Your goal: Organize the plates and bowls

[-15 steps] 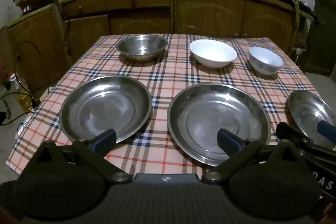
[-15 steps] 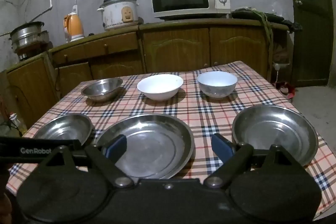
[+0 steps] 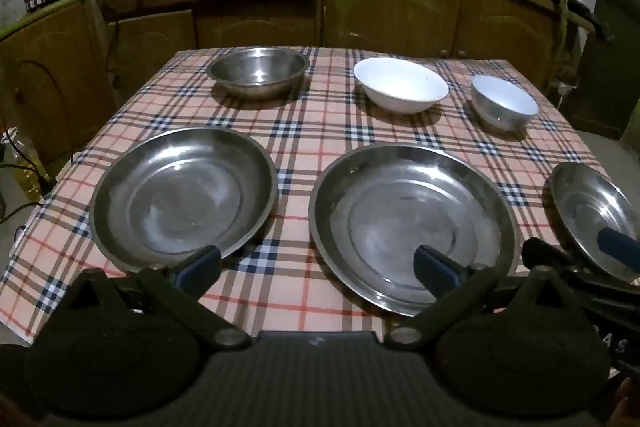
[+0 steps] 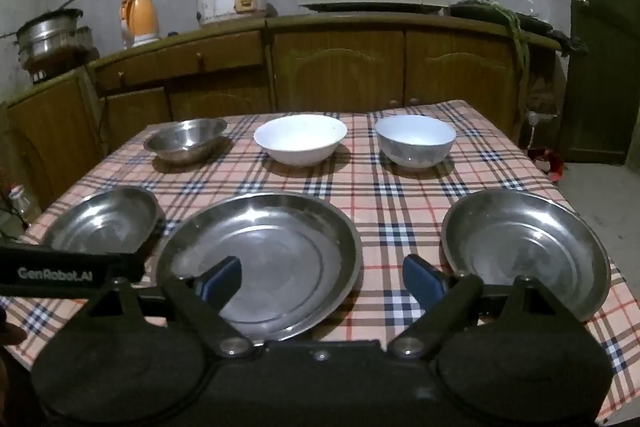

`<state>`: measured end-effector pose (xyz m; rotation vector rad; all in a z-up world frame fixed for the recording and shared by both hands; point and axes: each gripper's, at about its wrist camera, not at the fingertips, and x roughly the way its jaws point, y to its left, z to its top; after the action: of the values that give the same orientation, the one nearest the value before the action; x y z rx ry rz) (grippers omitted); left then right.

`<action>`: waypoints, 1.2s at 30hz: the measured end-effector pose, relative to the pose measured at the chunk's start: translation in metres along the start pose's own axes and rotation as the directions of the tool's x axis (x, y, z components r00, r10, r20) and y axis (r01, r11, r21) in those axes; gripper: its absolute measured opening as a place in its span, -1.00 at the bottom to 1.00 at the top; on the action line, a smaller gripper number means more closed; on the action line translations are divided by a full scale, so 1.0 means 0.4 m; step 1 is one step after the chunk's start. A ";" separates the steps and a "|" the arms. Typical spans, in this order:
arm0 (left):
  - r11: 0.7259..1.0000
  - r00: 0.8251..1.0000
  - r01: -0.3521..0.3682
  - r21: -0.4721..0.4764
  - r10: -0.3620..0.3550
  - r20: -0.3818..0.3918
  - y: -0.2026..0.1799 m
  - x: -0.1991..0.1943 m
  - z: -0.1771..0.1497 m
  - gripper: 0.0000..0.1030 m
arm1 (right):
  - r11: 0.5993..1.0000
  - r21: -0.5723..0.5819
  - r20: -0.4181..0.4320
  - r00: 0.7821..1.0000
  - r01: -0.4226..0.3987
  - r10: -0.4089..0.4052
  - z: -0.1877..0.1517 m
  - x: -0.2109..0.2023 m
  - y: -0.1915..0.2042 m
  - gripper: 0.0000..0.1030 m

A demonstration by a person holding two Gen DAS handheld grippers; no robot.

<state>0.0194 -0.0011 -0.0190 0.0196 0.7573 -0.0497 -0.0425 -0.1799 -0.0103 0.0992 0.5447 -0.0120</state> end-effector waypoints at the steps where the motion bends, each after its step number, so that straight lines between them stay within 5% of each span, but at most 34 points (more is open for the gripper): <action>1: 1.000 1.000 -0.002 0.001 0.002 -0.004 -0.001 0.007 0.001 1.00 | 1.000 -0.002 -0.004 1.000 -0.002 0.002 0.001 0.004 -0.003 1.00; 36: 1.000 0.998 -0.002 0.006 0.002 -0.066 0.008 0.155 0.044 1.00 | 1.000 -0.013 -0.093 0.995 0.025 -0.026 0.007 0.169 -0.059 0.99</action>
<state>0.0768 -0.0010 -0.0488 0.0274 0.8231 -0.0495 0.0160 -0.2026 -0.0450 0.0820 0.6393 -0.0289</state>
